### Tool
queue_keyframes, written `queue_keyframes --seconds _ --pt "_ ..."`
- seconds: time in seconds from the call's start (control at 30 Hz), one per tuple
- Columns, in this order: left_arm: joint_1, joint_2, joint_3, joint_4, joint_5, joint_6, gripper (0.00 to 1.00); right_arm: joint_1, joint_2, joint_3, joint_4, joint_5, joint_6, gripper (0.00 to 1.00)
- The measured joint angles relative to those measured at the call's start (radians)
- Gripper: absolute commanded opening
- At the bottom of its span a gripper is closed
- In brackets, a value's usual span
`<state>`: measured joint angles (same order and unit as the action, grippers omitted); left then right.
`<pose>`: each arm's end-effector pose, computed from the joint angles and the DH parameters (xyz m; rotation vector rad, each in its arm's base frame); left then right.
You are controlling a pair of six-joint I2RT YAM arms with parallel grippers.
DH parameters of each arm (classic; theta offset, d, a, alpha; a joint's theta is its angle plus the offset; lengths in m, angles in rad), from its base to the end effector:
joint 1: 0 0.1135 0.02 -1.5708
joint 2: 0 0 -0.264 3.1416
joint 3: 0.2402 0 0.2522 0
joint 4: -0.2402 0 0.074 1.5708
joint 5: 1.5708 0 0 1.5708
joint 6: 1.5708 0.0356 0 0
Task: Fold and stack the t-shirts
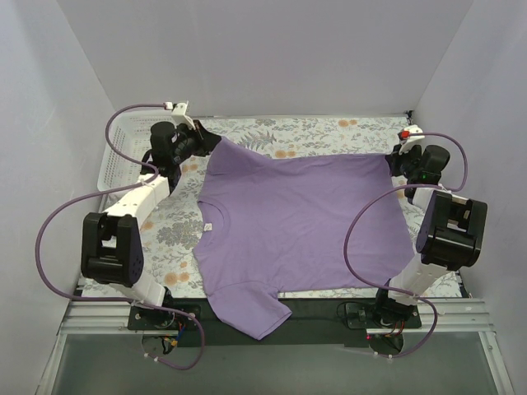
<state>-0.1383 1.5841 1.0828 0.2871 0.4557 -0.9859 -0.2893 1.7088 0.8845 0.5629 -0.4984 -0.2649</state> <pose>0.3650 -0.0666 0.2898 -0.4573 1.8761 -1.1877 0.3579 -0.0888 0.2087 -0.3236 1.7709 0.0614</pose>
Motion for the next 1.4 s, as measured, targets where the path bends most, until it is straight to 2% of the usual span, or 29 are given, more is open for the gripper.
queue_keyframes --seconds 1.03,1.4 --pt "0.000 -0.225 -0.179 -0.056 0.033 0.002 0.00 -0.016 0.069 0.027 -0.024 0.081 0.001 0.01" --pt "0.000 -0.261 -0.231 -0.070 0.039 -0.005 0.00 -0.016 0.069 0.030 -0.038 0.087 0.000 0.01"
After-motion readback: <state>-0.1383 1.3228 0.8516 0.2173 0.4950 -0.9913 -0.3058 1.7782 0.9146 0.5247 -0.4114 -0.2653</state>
